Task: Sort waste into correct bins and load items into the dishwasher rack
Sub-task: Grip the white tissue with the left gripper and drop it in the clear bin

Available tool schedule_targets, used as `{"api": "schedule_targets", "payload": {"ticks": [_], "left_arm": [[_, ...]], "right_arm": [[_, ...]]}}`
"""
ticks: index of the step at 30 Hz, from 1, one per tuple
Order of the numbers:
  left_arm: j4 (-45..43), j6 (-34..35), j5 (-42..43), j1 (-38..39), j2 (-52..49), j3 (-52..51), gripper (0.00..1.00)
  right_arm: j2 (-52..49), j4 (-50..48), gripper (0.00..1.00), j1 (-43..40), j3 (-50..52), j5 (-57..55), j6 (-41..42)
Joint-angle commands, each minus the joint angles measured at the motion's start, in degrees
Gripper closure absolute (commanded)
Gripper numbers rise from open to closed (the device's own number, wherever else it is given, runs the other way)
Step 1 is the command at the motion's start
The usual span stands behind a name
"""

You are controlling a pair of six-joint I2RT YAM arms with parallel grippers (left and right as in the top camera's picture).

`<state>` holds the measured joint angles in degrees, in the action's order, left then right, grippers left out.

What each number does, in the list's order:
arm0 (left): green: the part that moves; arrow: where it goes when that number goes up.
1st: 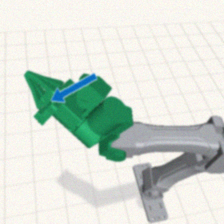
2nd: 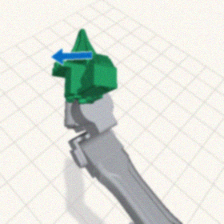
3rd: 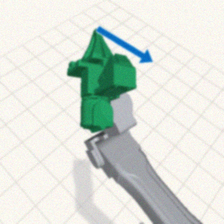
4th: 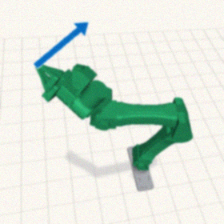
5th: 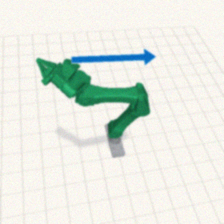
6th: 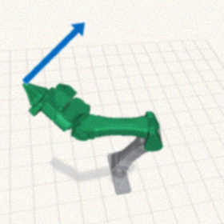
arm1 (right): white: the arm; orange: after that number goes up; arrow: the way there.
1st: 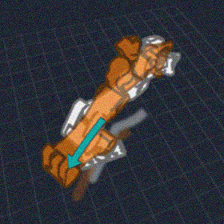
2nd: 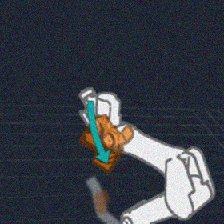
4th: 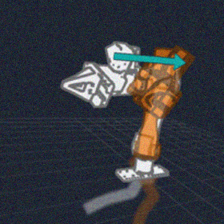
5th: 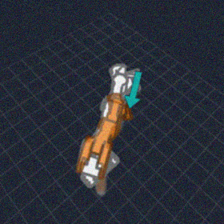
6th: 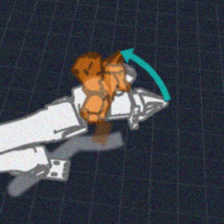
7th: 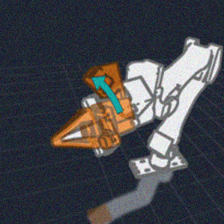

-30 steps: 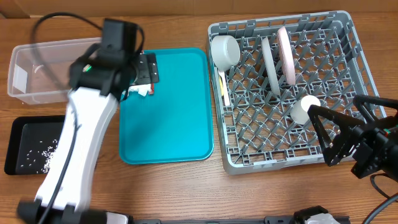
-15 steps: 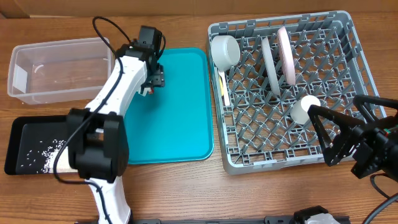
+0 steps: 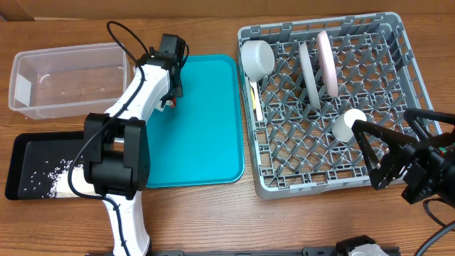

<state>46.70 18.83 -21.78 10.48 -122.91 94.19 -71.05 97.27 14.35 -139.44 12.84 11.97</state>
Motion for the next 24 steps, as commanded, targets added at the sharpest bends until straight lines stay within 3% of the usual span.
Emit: {"api": "schedule_targets", "payload": {"ticks": [1, 11, 17, 24], "left_arm": [[2.0, -1.5, 6.0, -0.1, 0.1, 0.6, 0.96], [13.3, -1.5, 6.8, -0.2, 11.0, 9.0, 0.96], [10.9, -2.6, 1.9, -4.6, 18.0, 9.0, 0.96], [4.9, -2.6, 4.1, -14.7, 15.1, 9.0, 0.96]], "right_arm": [[0.1, -0.2, 0.00, 0.2, -0.1, -0.4, 0.1], [0.1, -0.2, 0.00, 0.2, -0.1, -0.4, 0.1], [0.1, -0.2, 0.00, 0.2, -0.1, -0.4, 0.1], [0.1, -0.2, 0.00, 0.2, -0.1, -0.4, 0.1]]}}
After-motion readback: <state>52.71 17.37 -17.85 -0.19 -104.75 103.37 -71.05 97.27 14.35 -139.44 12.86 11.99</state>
